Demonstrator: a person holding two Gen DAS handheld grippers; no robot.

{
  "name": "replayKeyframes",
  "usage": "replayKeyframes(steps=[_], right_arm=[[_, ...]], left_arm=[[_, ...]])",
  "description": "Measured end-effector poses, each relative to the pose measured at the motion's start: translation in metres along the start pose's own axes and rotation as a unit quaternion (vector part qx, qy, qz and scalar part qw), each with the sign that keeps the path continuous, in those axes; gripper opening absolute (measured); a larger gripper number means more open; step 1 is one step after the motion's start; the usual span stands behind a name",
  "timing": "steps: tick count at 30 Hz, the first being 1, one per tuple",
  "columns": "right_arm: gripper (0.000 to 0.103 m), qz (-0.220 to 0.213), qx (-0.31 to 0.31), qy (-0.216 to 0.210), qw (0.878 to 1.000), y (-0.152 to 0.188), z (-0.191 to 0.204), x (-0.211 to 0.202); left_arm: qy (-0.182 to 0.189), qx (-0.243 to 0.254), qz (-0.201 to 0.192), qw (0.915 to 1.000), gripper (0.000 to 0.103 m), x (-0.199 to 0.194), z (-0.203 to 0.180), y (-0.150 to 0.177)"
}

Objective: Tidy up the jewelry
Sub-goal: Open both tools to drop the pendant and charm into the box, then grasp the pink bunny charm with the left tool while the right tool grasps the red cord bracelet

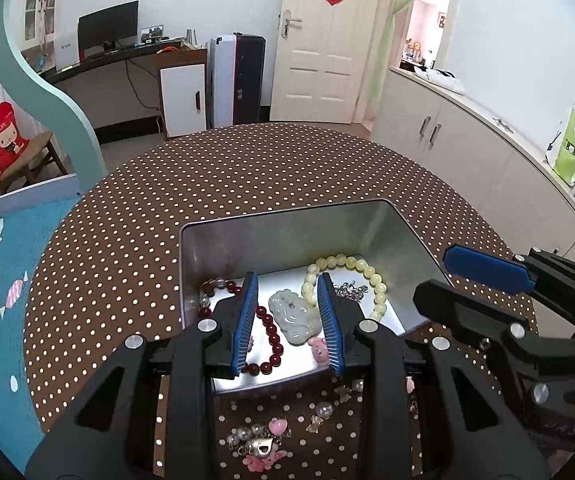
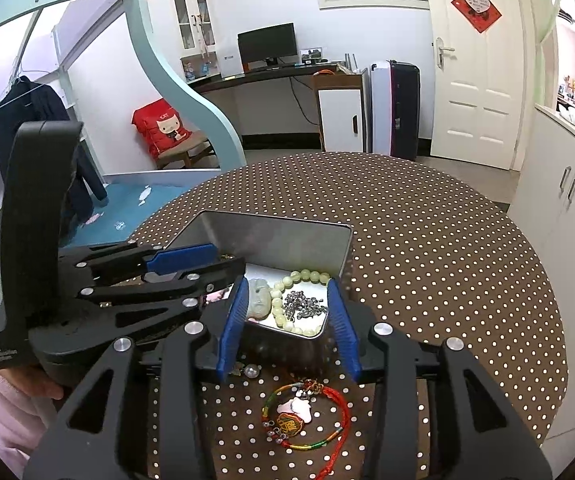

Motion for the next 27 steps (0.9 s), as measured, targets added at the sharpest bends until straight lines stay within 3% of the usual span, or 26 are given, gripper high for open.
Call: replayKeyframes(steps=[6,12,17,19,21,27], right_arm=[[0.043,-0.002,0.004,0.009,1.0,0.001,-0.002,-0.007],[0.053,-0.008,0.004,0.03,0.999,0.007,-0.005,-0.019],[0.066,-0.014,0.013,0.062,0.998,0.02,-0.023,-0.037],[0.078,-0.013,0.027,0.074,0.997,0.028,-0.031,-0.045],[0.082,-0.007,0.039,0.086,0.996,0.04,-0.037,-0.05],[0.084,0.028,0.044,0.099,0.994,0.078,-0.034,-0.046]], left_arm=[[-0.001,-0.002,-0.007,1.0,0.037,-0.014,0.001,0.007],[-0.015,-0.008,-0.03,0.9994,0.055,-0.042,0.007,0.012],[-0.026,-0.005,-0.063,0.9977,0.078,-0.074,0.018,0.025],[-0.029,-0.008,-0.06,0.9977,0.079,-0.079,0.024,0.031],[-0.031,-0.015,-0.057,0.9978,0.085,-0.082,0.03,0.041],[-0.024,-0.037,-0.032,0.9985,0.091,-0.079,0.041,0.071]])
Point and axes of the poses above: each gripper's, at about its wrist camera, not at the fingertips, and x roughly the way its jaws point, z to its left, y to its underside, the point moved 9 cm from there along x, roughly the way its jaws point, and after that the axes turned 6 degrees about -y, right-handed, at the moved point
